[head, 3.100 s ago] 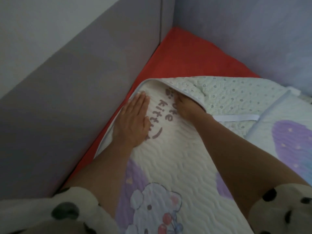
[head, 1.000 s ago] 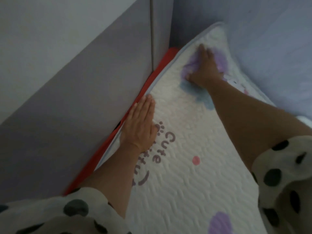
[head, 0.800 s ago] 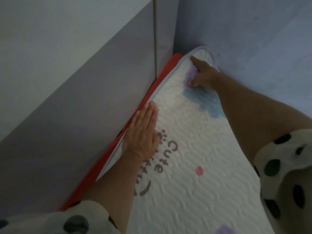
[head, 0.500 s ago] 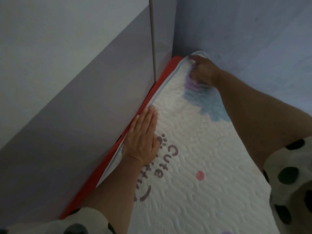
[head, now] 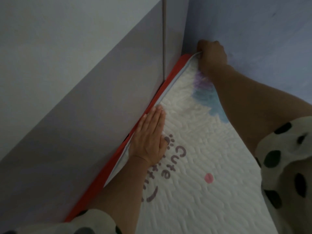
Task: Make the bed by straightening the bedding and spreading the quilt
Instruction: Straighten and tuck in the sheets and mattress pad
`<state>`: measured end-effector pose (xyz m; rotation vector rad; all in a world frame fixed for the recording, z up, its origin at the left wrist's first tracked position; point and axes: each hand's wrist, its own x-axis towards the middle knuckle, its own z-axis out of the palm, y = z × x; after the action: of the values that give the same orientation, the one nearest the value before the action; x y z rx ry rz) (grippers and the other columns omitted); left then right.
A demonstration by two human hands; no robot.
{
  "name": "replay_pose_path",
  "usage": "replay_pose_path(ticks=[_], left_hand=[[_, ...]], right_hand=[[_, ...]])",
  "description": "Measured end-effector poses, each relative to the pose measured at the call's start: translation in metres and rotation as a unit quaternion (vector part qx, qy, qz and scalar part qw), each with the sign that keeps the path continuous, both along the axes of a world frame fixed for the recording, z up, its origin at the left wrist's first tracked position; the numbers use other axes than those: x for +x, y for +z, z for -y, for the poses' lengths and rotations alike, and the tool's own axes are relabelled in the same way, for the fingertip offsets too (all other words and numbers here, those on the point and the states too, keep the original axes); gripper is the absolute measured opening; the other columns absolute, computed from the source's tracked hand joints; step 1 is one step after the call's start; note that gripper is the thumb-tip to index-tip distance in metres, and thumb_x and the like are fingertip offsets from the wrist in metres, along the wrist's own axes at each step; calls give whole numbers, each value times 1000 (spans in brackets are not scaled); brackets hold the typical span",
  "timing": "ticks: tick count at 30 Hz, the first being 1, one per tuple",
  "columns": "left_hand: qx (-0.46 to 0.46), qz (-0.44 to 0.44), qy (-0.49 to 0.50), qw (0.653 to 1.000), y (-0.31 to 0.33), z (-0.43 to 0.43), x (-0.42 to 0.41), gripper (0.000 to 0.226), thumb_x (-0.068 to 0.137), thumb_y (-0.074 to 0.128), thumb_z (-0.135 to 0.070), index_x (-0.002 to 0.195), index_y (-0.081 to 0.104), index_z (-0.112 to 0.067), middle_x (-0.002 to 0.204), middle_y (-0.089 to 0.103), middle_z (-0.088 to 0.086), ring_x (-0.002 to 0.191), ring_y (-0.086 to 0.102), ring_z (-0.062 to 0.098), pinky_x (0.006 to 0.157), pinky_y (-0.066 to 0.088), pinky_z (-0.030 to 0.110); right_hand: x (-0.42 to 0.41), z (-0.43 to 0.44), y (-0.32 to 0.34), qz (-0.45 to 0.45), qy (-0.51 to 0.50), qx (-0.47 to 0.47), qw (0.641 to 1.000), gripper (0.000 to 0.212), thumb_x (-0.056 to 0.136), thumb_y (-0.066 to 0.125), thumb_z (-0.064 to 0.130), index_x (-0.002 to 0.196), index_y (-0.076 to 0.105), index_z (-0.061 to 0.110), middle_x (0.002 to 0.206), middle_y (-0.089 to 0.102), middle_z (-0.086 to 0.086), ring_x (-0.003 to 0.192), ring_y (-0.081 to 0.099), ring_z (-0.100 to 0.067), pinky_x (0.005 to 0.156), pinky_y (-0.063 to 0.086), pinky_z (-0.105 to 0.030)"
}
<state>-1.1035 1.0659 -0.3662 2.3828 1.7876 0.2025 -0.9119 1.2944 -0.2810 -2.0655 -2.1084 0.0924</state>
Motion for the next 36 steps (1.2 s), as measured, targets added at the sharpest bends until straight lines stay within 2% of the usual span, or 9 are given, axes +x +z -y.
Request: replay_pose_path(ticks=[5, 8, 12, 14, 16, 19, 22, 26, 36], left_hand=[[10, 10, 3, 1000, -2, 0, 0, 79, 81, 37, -31, 152, 14, -6, 160, 6, 8, 148, 4, 19, 119, 16, 41], [11, 16, 3, 1000, -3, 0, 0, 78, 81, 38, -30, 152, 13, -6, 160, 5, 8, 148, 3, 19, 119, 16, 41], [13, 13, 4, 1000, -4, 0, -1, 80, 81, 38, -31, 152, 13, -7, 160, 5, 7, 148, 4, 19, 119, 14, 39], [19, 15, 6, 1000, -6, 0, -2, 80, 80, 39, -31, 152, 15, -7, 160, 7, 7, 148, 6, 19, 119, 15, 39], [25, 18, 6, 999, -7, 0, -2, 80, 79, 40, -31, 151, 17, -7, 160, 9, 7, 148, 8, 19, 119, 16, 39], [37, 20, 10, 999, -7, -1, -3, 78, 79, 39, -30, 151, 19, -6, 159, 12, 7, 148, 10, 19, 119, 18, 40], [46, 22, 3, 999, -6, -1, -3, 77, 79, 37, -31, 150, 22, -5, 159, 16, 9, 147, 13, 21, 118, 18, 40], [54, 12, 0, 998, -4, 0, -3, 77, 80, 35, -32, 150, 21, -6, 158, 16, 9, 147, 13, 21, 119, 14, 39], [95, 7, -10, 995, 6, 2, -1, 73, 81, 30, -35, 148, 28, -4, 156, 24, 11, 146, 19, 23, 119, 15, 40]], right_hand=[[-21, -24, -1, -25, 23, 55, 998, 33, 92, 37, 8, 118, 57, 6, 117, 57, -25, 108, 53, -38, 85, 35, -42], [-21, -19, -24, -47, 31, -11, 998, 41, 94, 29, 17, 125, 55, 7, 119, 57, -27, 109, 54, -40, 88, 39, -41], [-10, -13, -34, -99, -1, -87, 991, 47, 100, 31, 20, 146, 33, 25, 134, 49, -29, 122, 49, -43, 104, 37, -43], [-8, -7, -29, -77, 0, -92, 993, 47, 101, 30, 24, 147, 31, 23, 137, 48, -26, 124, 47, -42, 107, 34, -43], [-9, 5, -27, -35, 2, -43, 998, 49, 100, 25, 30, 147, 32, 18, 137, 49, -22, 124, 47, -40, 107, 32, -45], [-14, 43, -19, -10, -41, 21, 999, 51, 101, 23, 34, 150, 26, 23, 154, 31, -8, 142, 25, -32, 114, 15, -51], [-16, 109, -23, -17, -84, -10, 996, 51, 102, 23, 40, 152, 17, 31, 161, 12, 1, 147, 5, -30, 113, 4, -59], [-22, 190, -54, -35, -83, -75, 993, 55, 100, 21, 50, 151, 2, 41, 161, -9, 6, 146, -16, -33, 107, -7, -68], [-23, 192, -93, -10, -98, -19, 995, 54, 99, 16, 50, 150, -2, 43, 161, -9, 6, 146, -14, -31, 104, -5, -73]])
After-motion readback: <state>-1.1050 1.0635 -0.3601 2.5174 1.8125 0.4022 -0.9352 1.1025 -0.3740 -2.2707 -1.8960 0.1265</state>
